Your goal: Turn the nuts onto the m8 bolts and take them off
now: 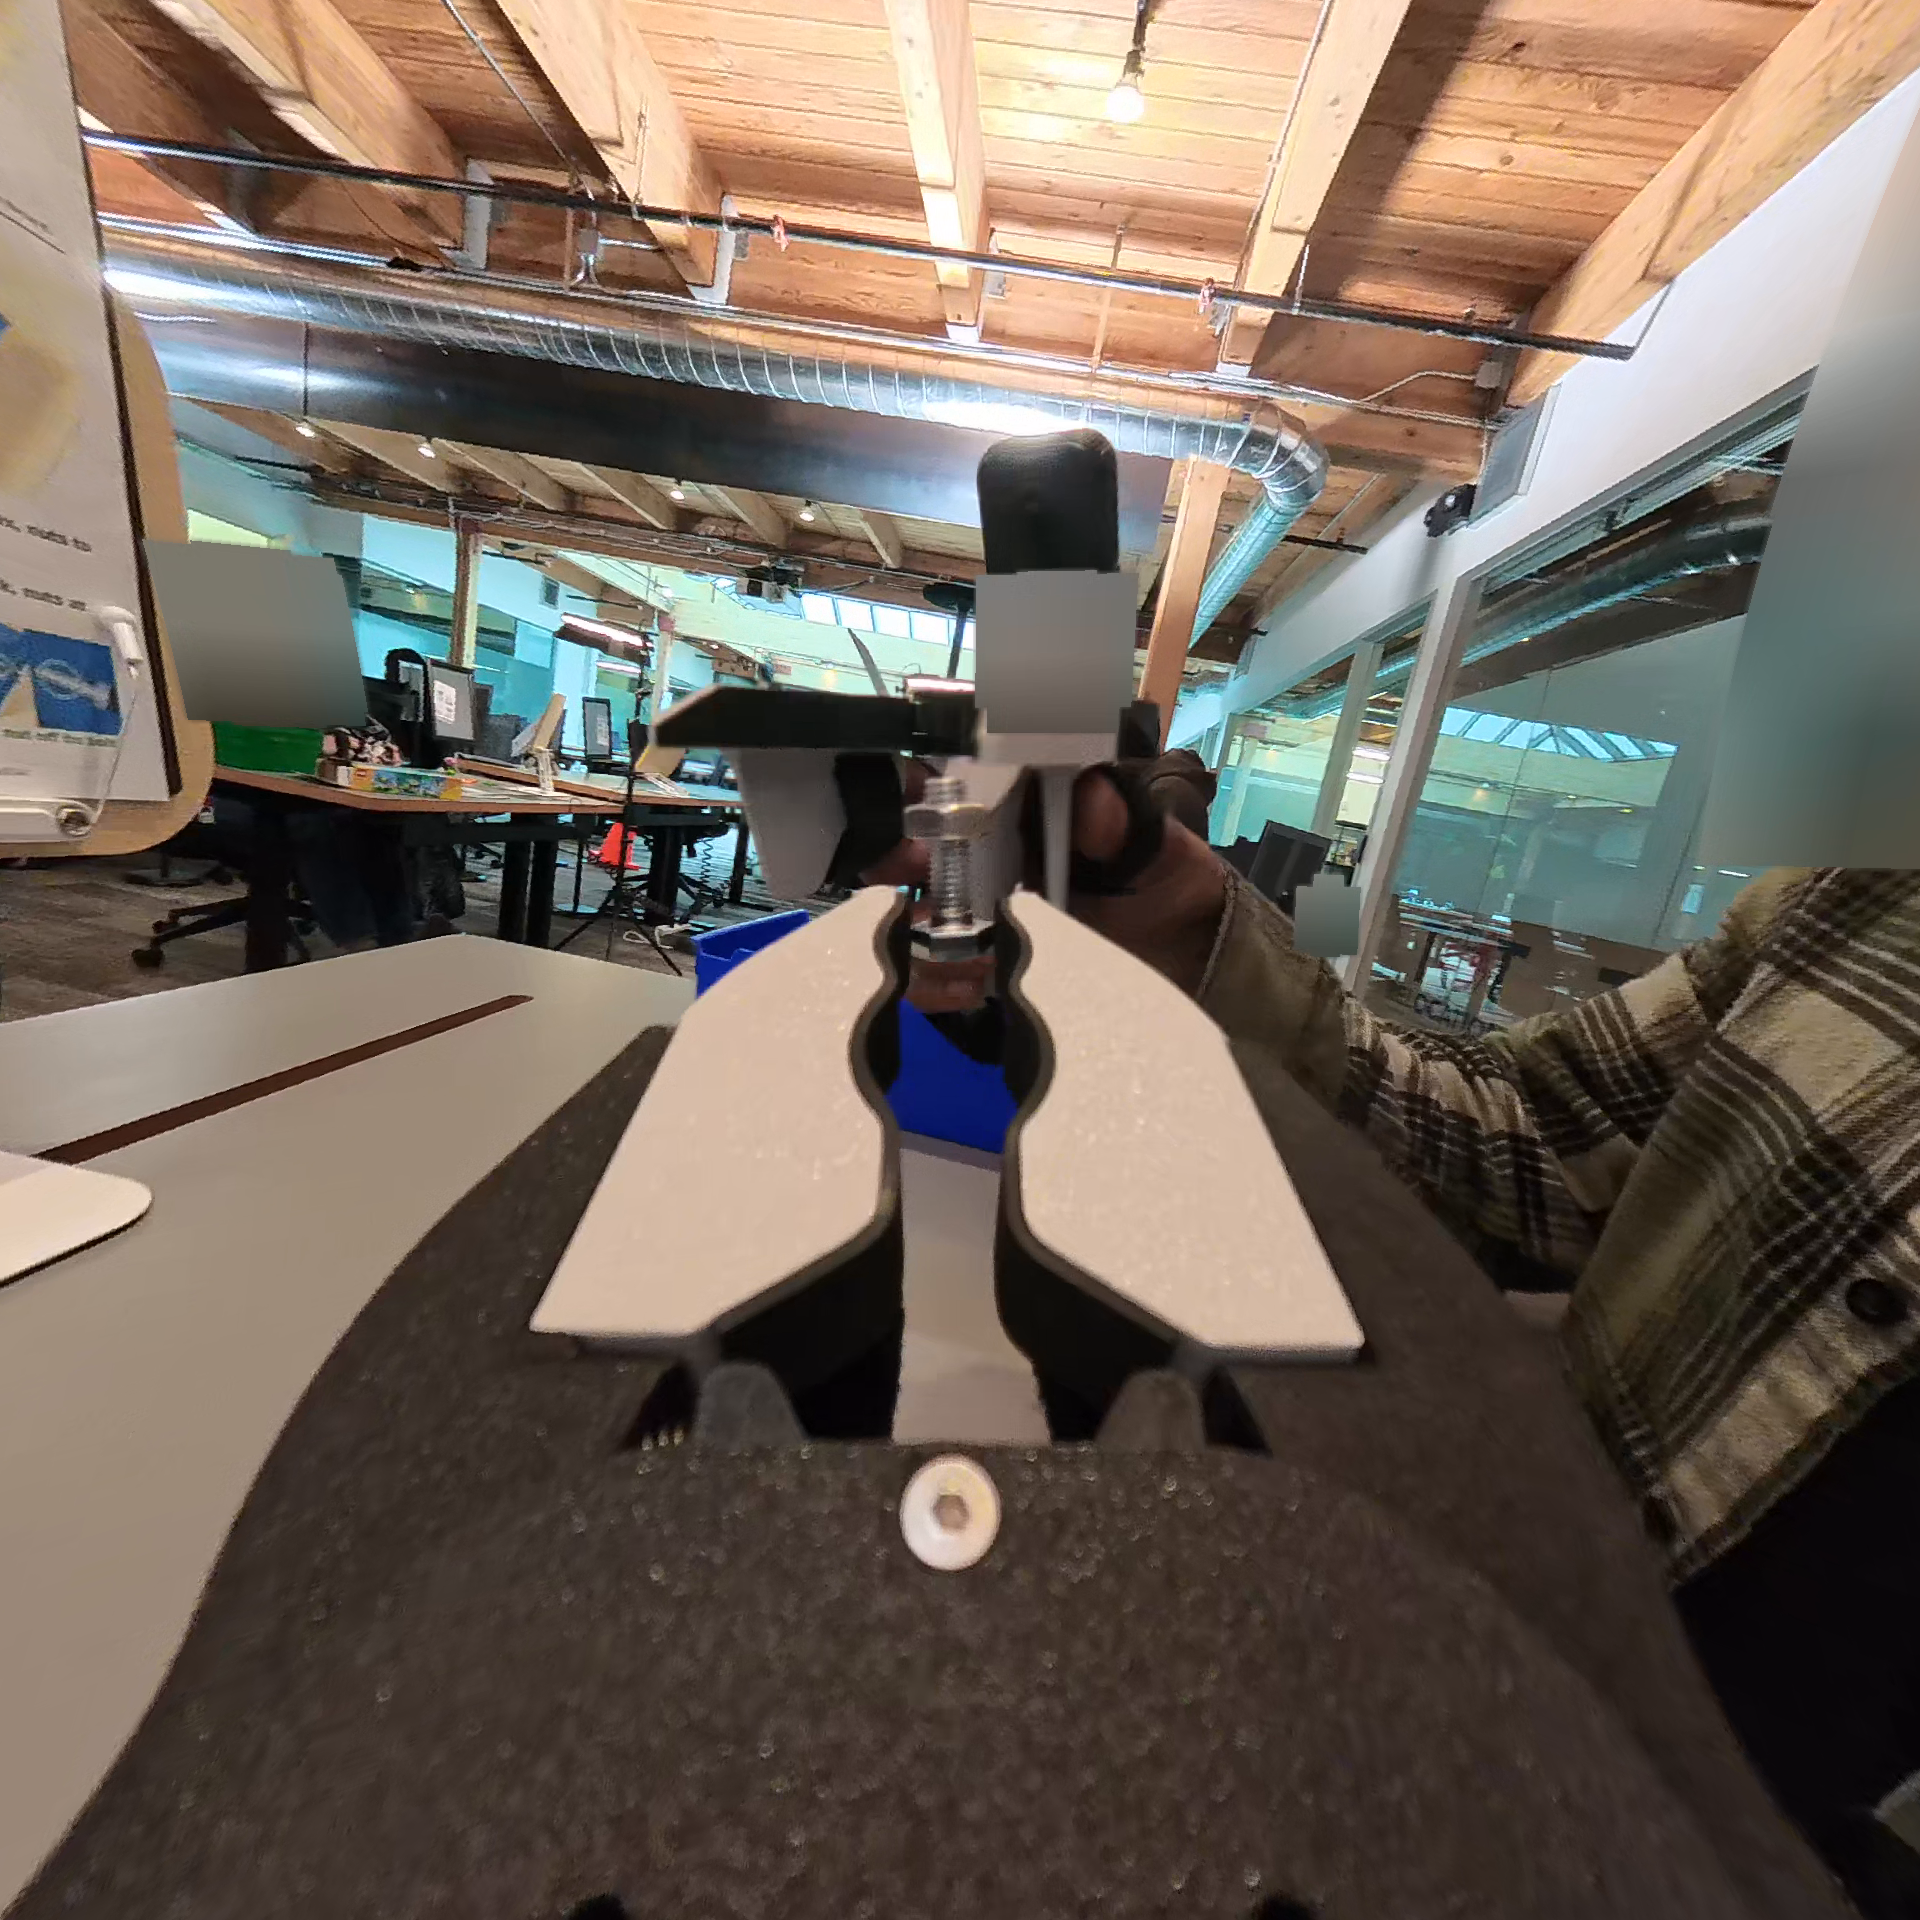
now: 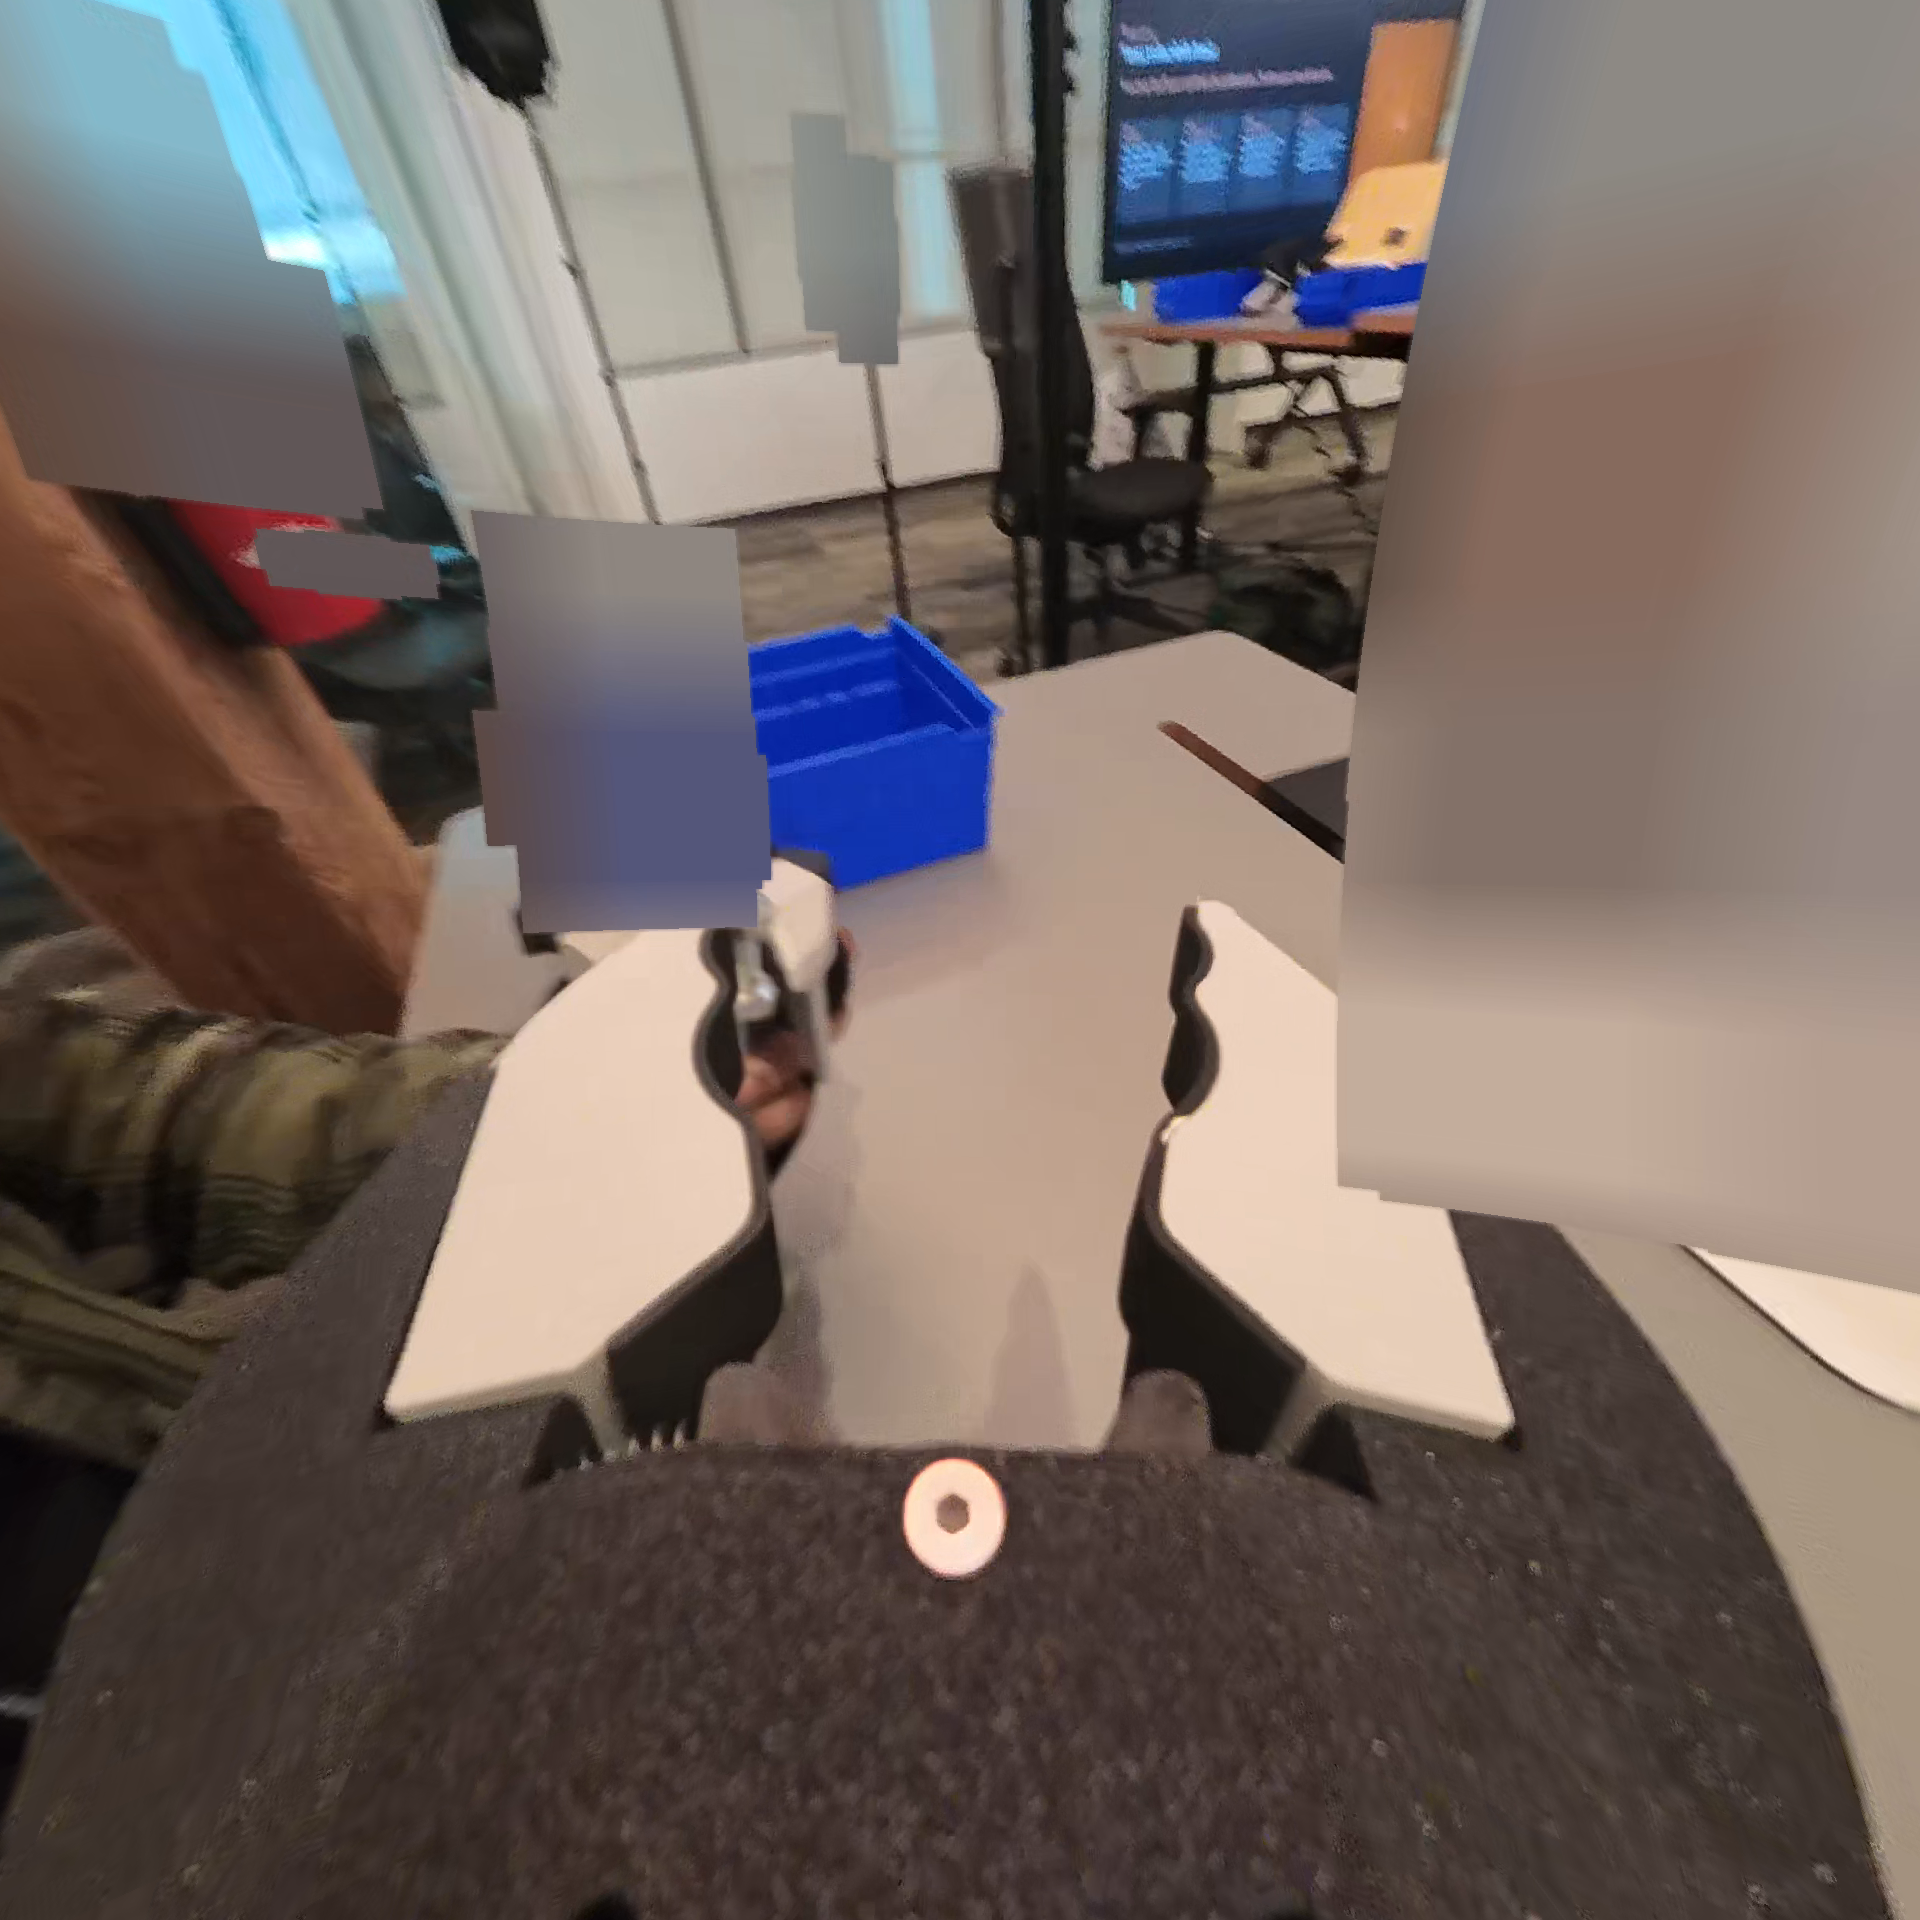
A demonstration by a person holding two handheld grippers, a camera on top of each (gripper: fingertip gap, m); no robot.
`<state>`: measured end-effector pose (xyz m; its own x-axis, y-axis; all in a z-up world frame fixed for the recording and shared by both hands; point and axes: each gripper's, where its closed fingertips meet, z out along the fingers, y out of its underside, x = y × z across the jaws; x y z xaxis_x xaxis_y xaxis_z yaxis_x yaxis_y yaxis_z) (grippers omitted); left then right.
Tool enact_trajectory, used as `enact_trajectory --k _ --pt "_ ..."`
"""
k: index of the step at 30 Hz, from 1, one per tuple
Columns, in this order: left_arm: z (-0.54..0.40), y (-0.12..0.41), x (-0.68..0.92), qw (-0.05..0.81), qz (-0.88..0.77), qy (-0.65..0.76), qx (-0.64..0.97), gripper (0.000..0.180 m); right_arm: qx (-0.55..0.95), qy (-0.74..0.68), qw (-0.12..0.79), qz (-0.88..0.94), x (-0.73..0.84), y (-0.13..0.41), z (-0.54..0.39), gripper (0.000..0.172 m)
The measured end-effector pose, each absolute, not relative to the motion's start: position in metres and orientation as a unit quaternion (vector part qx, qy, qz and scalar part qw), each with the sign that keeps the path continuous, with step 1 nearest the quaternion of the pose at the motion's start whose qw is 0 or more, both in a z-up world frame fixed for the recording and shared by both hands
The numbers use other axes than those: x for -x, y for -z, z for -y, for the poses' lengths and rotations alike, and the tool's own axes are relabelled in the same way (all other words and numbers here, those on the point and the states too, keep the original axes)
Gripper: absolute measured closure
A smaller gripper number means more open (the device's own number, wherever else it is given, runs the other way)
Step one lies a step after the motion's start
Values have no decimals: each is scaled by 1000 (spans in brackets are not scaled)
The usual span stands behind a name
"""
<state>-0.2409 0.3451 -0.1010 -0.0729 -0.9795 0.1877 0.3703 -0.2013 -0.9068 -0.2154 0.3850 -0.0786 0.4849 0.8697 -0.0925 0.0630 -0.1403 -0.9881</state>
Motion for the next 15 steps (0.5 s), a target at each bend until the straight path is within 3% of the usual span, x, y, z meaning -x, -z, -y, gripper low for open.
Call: enact_trajectory --k 4,6,12,14,15 --pt "-342 101 238 524 -356 642 432 166 670 -345 535 382 234 90 -383 86" --pt "-342 100 240 525 -356 643 429 166 676 -332 542 372 221 90 -388 93" --pt "-340 99 238 525 -357 645 426 166 658 -366 530 391 240 87 -376 92" --pt "-343 100 239 530 -356 636 433 166 674 -329 540 383 226 91 -385 84" --pt "-342 99 242 531 -356 639 428 166 676 -328 544 373 219 90 -388 94"
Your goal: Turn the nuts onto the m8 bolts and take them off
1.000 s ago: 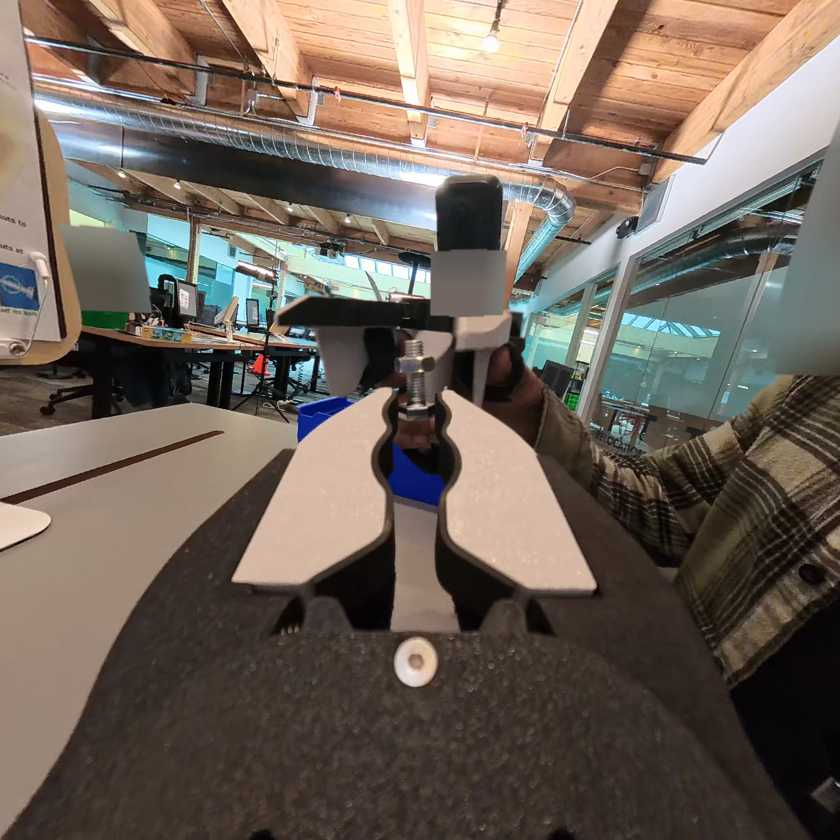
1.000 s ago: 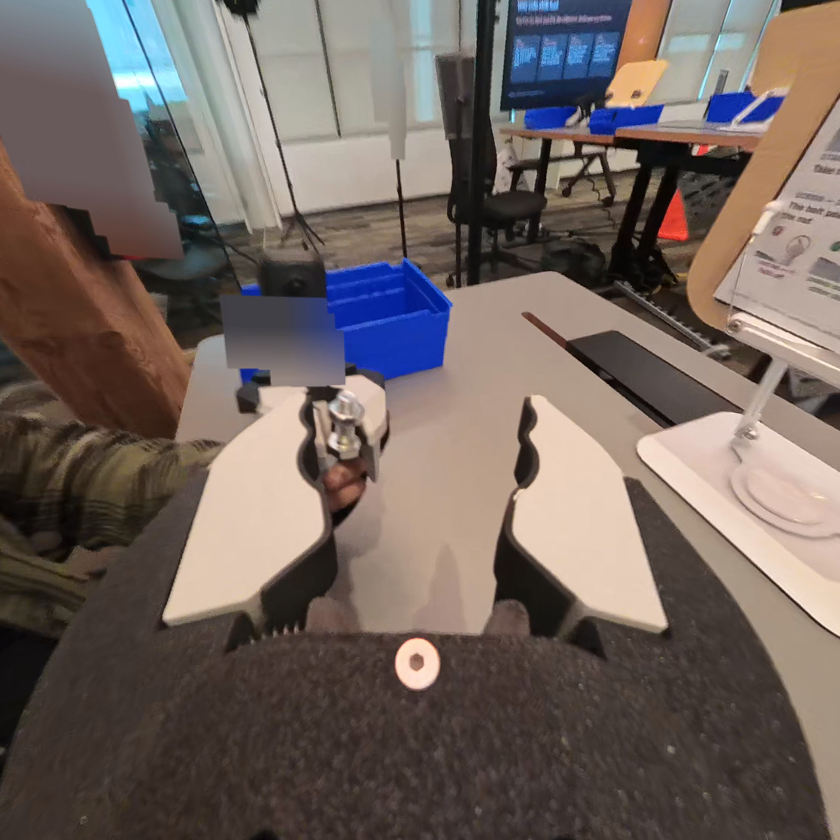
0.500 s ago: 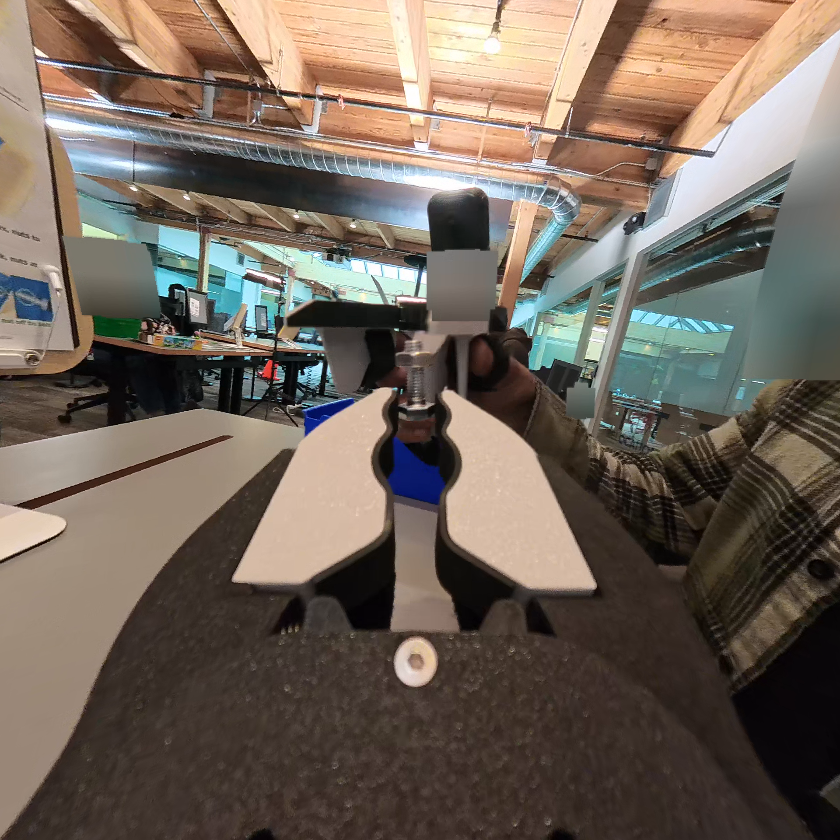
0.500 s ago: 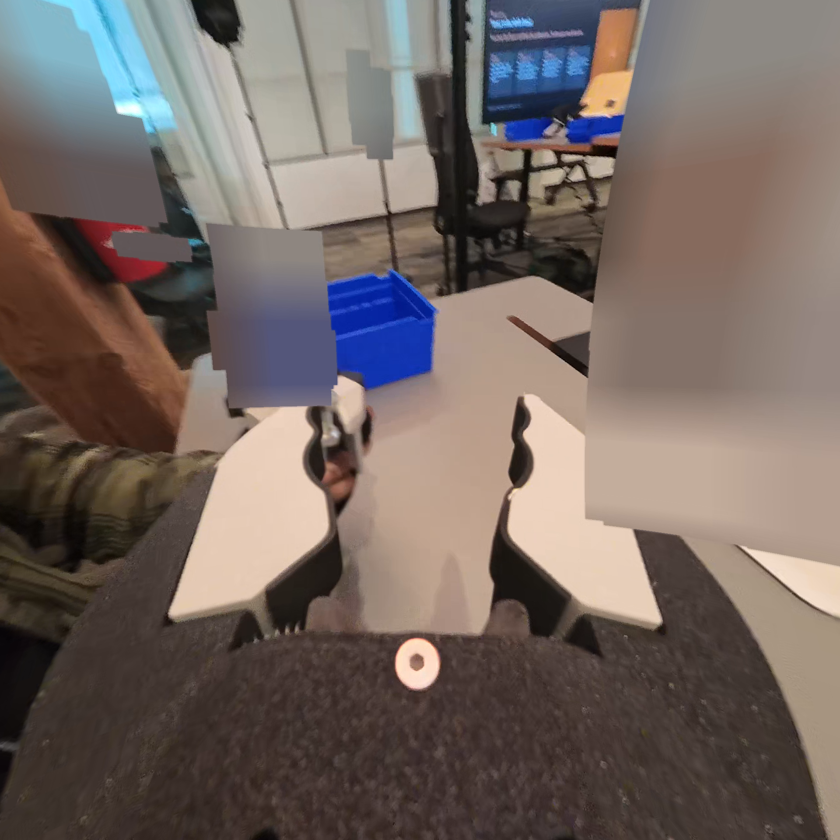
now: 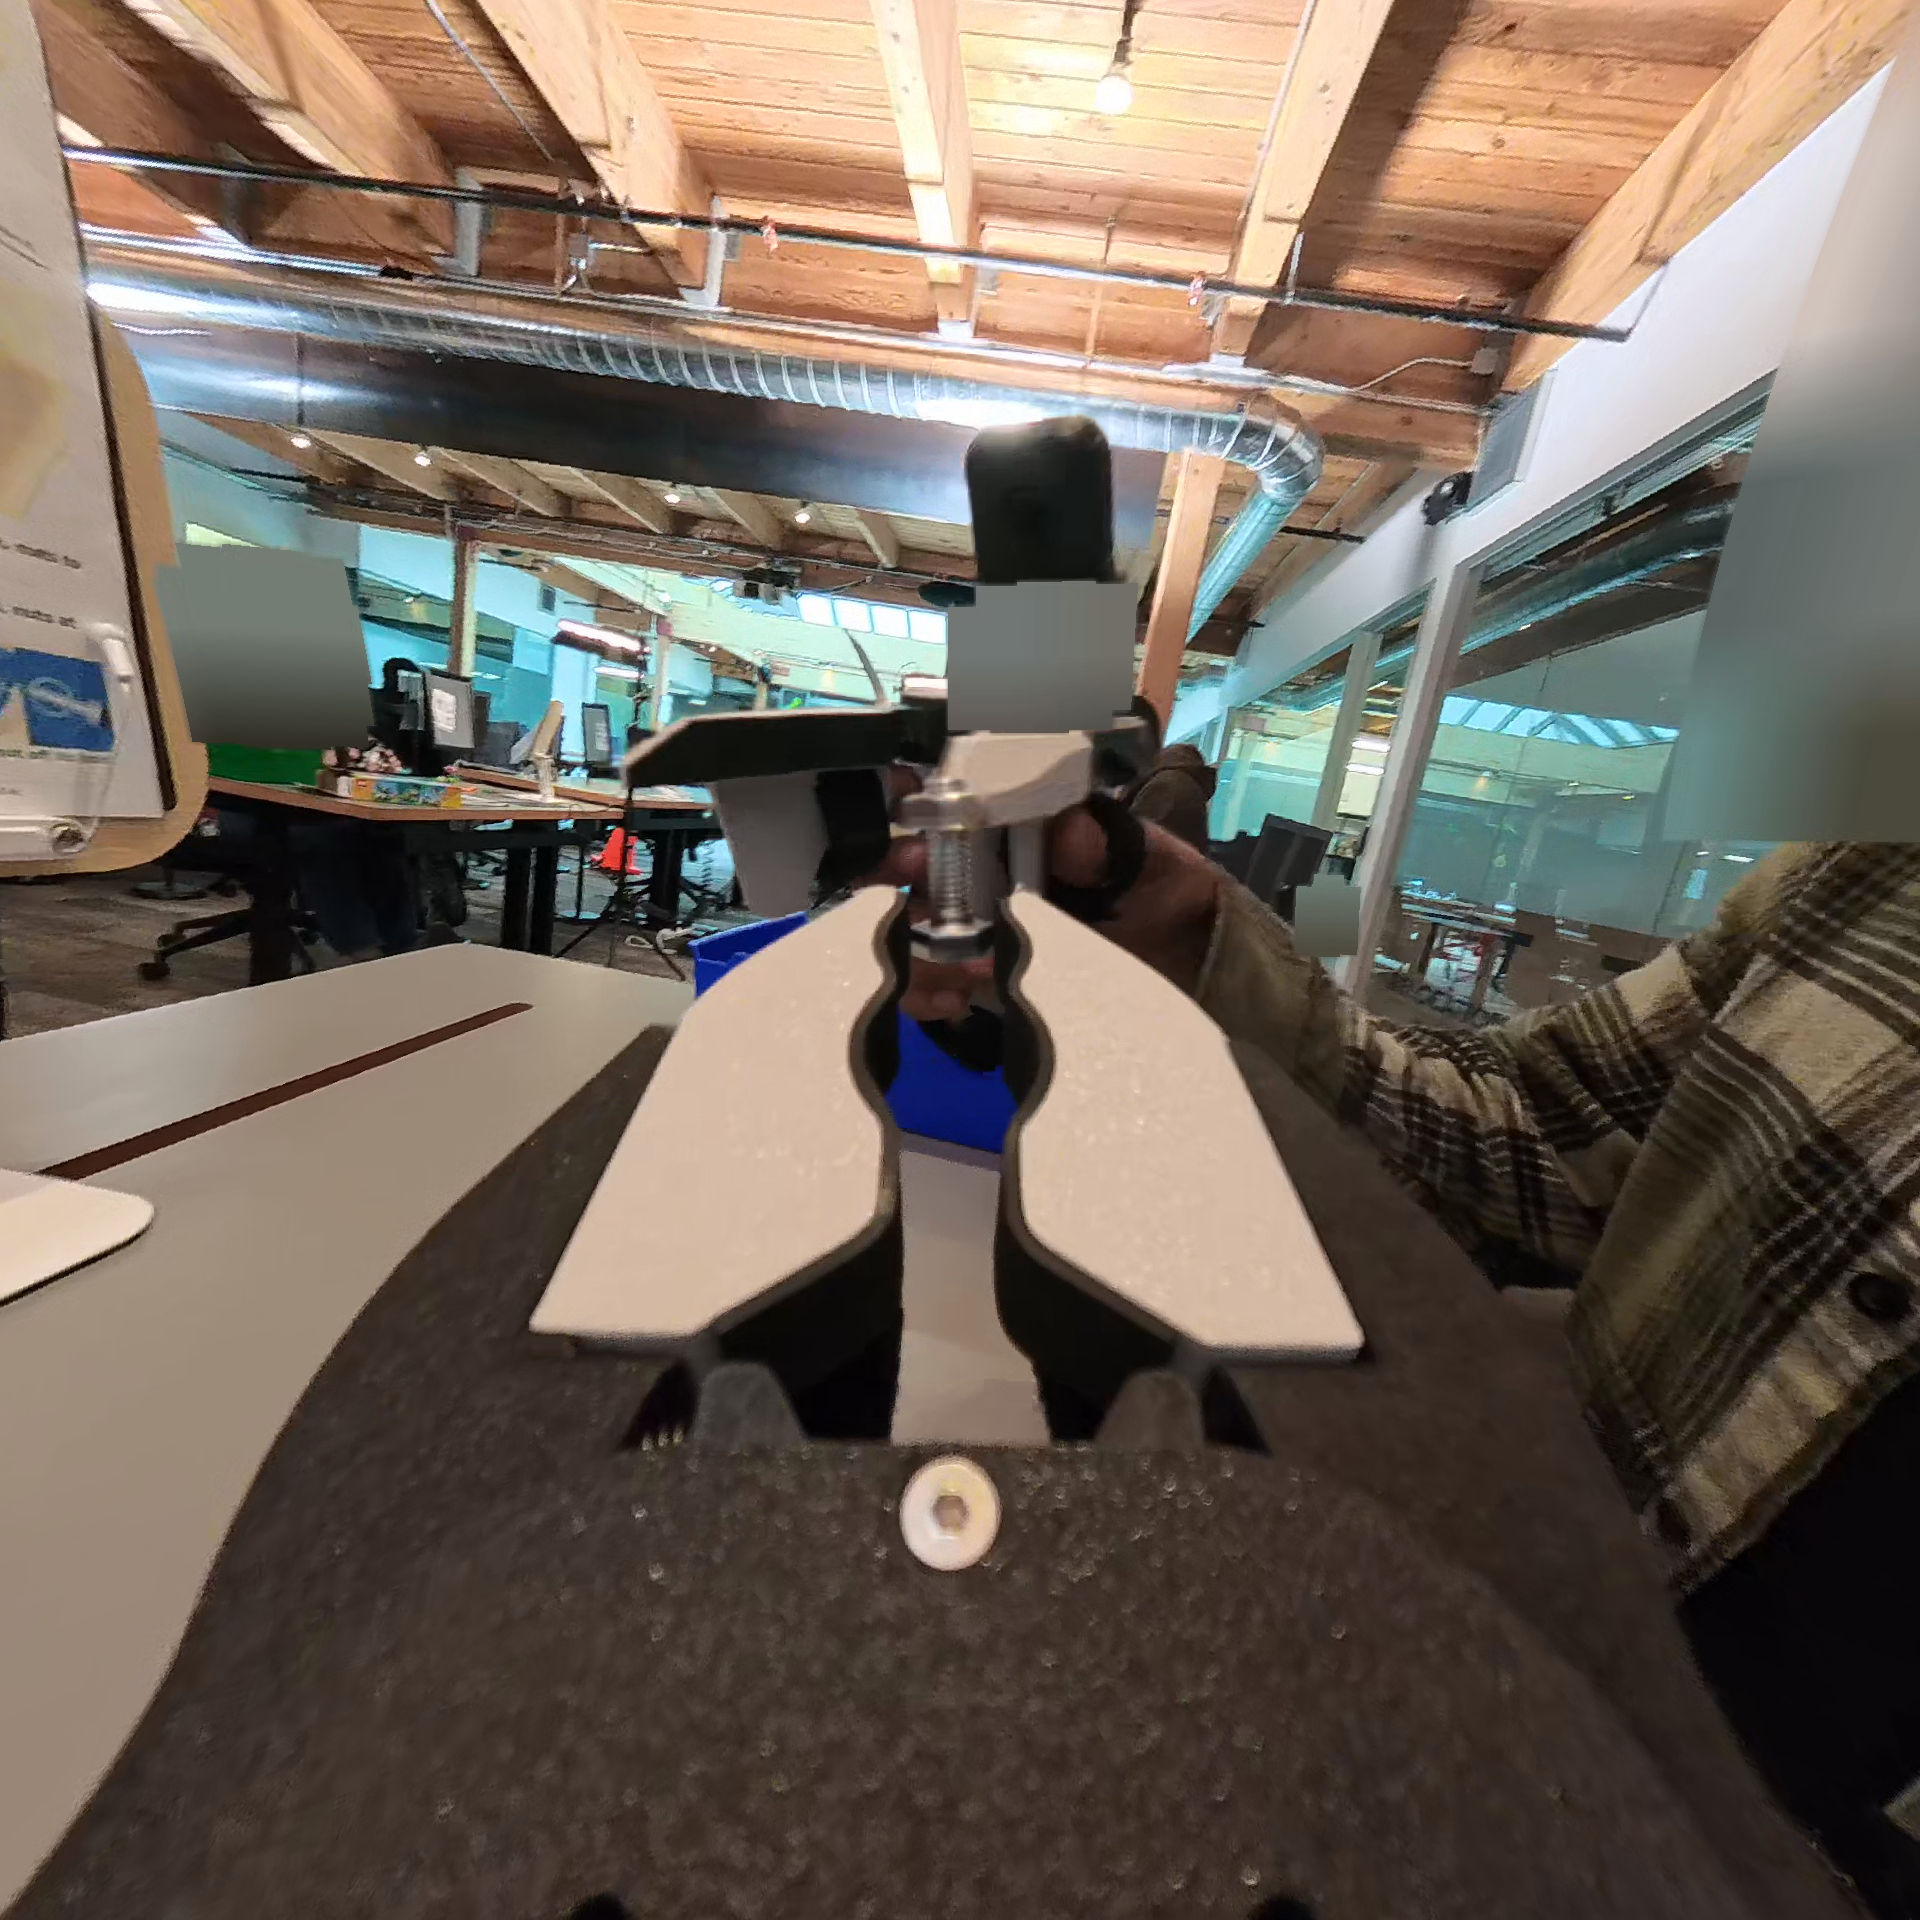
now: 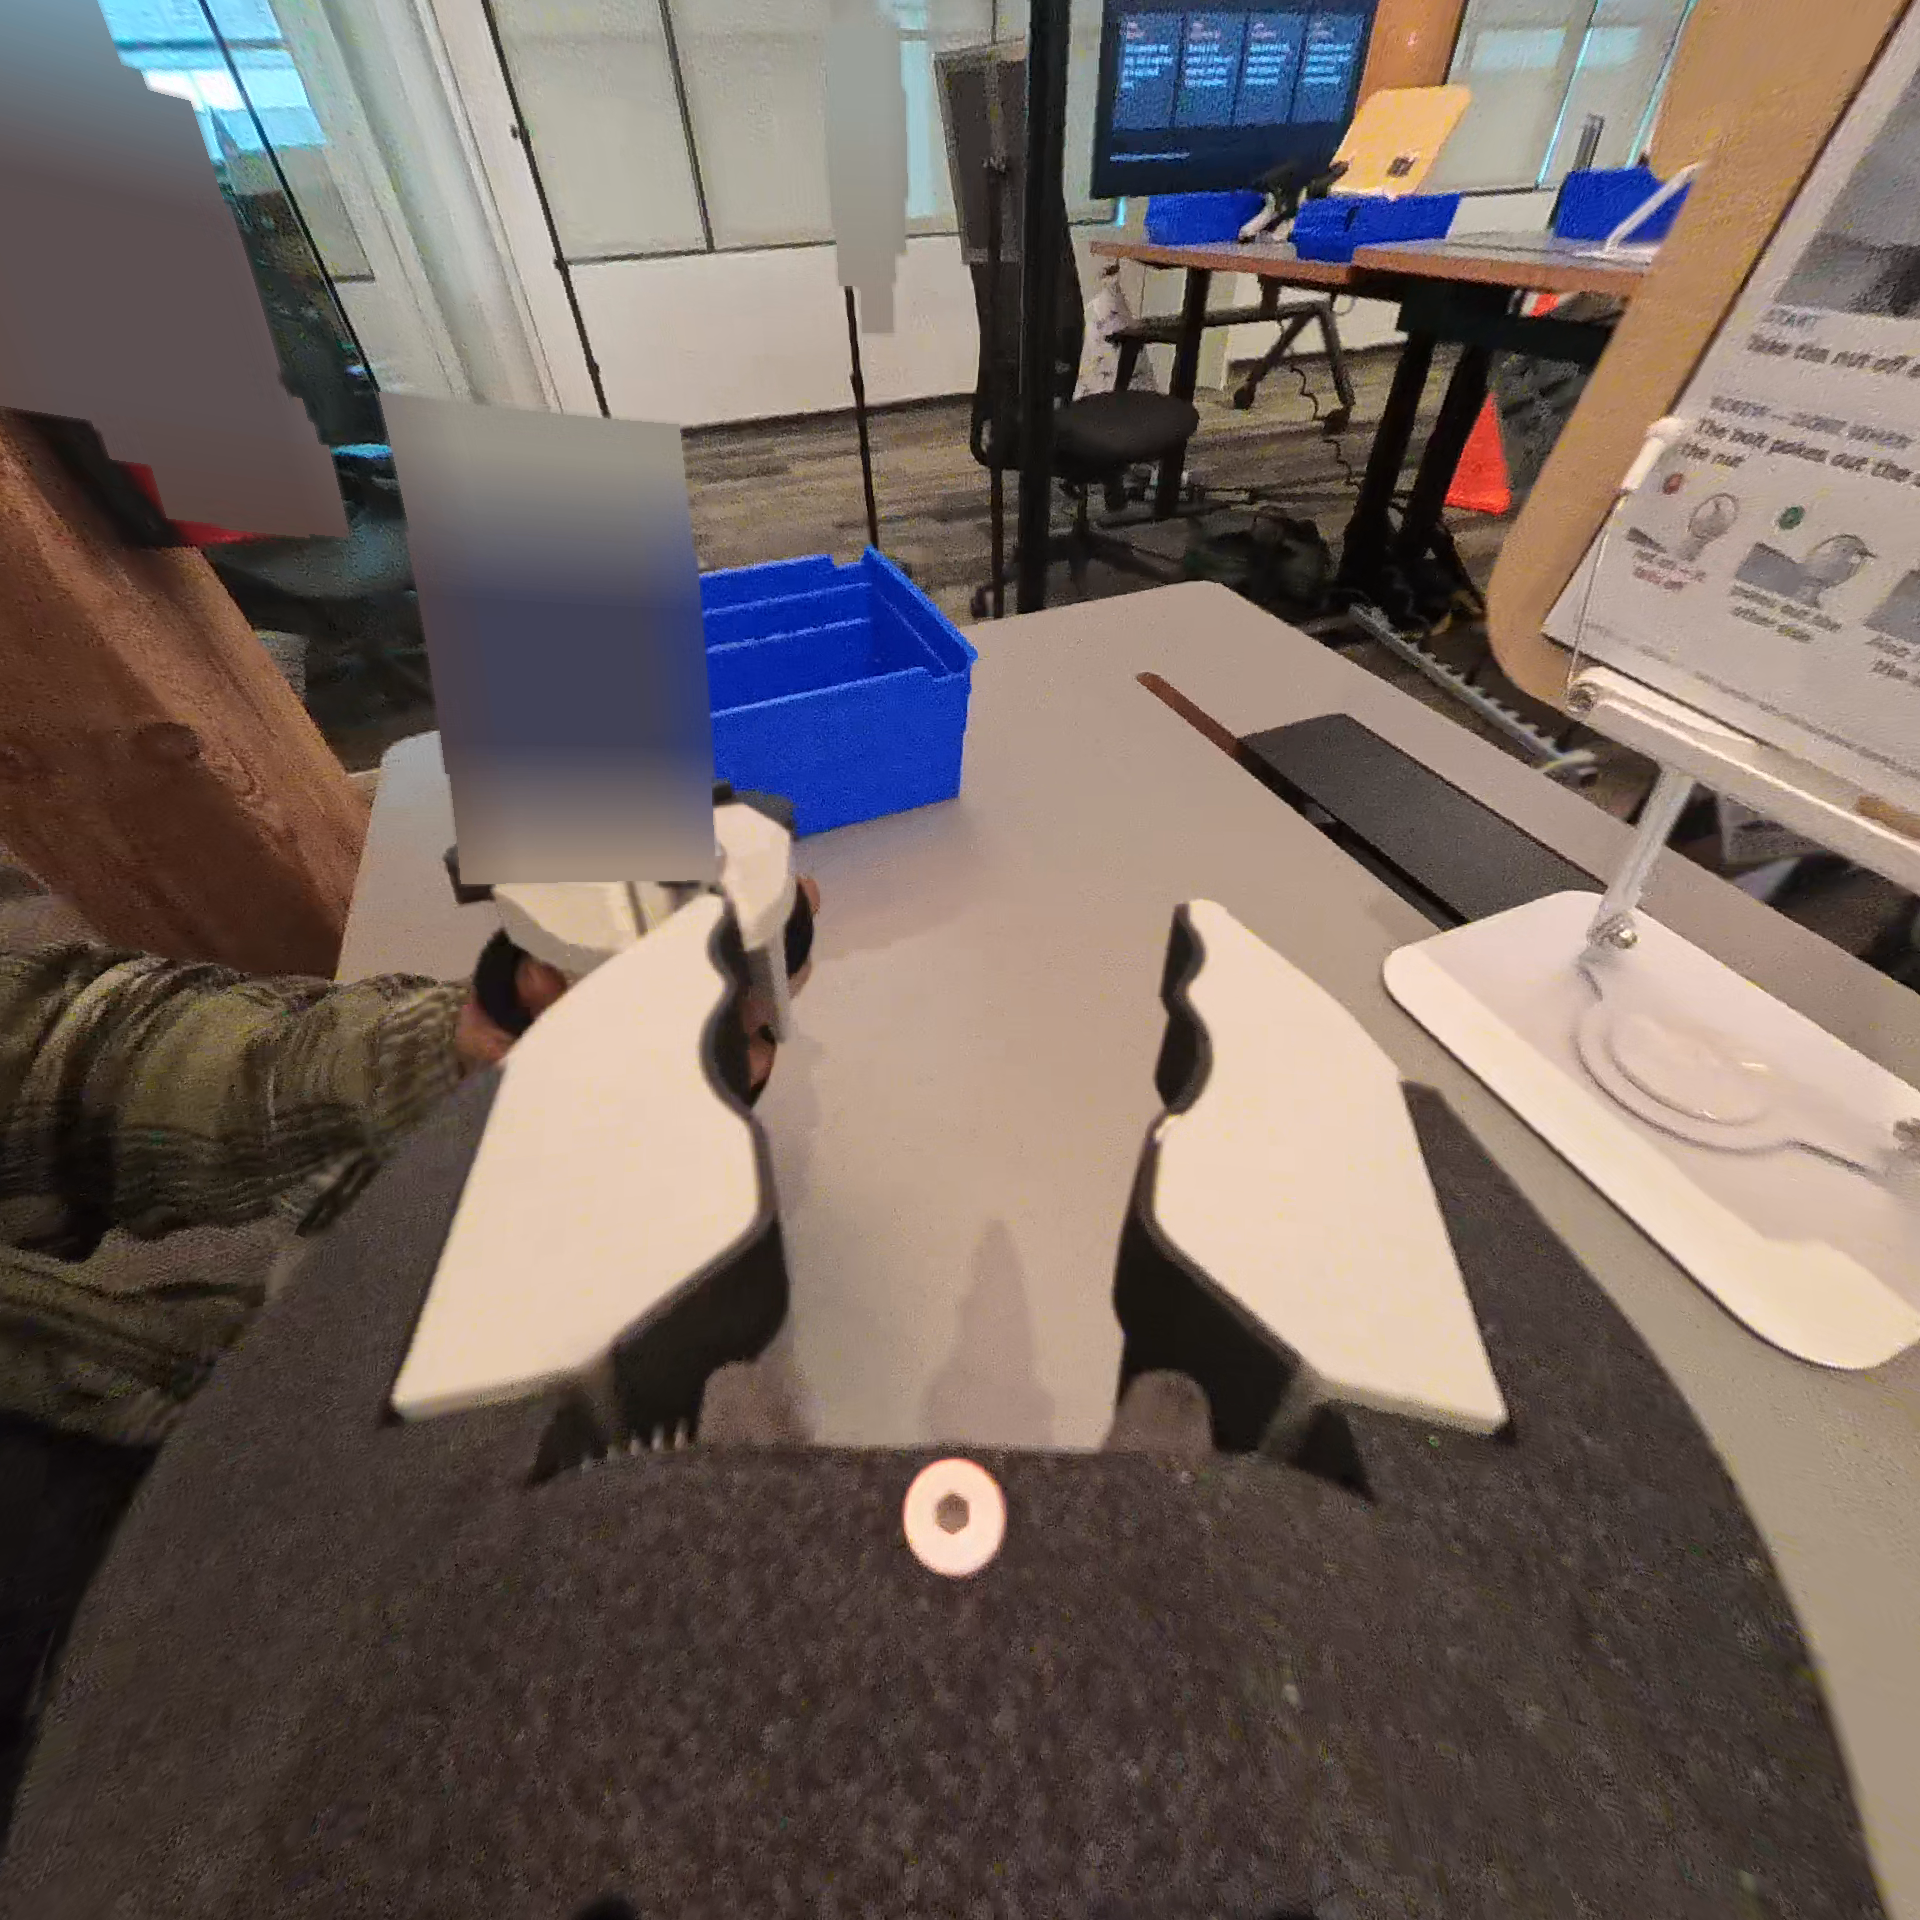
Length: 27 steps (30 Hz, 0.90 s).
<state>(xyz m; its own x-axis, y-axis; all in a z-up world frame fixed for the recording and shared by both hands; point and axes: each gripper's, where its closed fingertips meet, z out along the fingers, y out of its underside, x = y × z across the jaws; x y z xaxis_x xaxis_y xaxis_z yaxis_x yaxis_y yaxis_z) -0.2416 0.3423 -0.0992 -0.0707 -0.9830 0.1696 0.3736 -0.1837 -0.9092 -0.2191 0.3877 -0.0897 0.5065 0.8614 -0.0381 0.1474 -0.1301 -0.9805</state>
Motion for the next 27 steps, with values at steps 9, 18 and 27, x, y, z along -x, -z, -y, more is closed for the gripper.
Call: enact_trajectory --k 9,18,27 --pt "-339 98 240 530 -359 642 423 166 658 -363 537 383 233 84 -379 94" --pt "-337 98 238 526 -360 646 420 166 652 -364 535 396 237 83 -372 96" --pt "-338 98 238 526 -359 646 420 166 643 -384 530 398 240 81 -367 95"
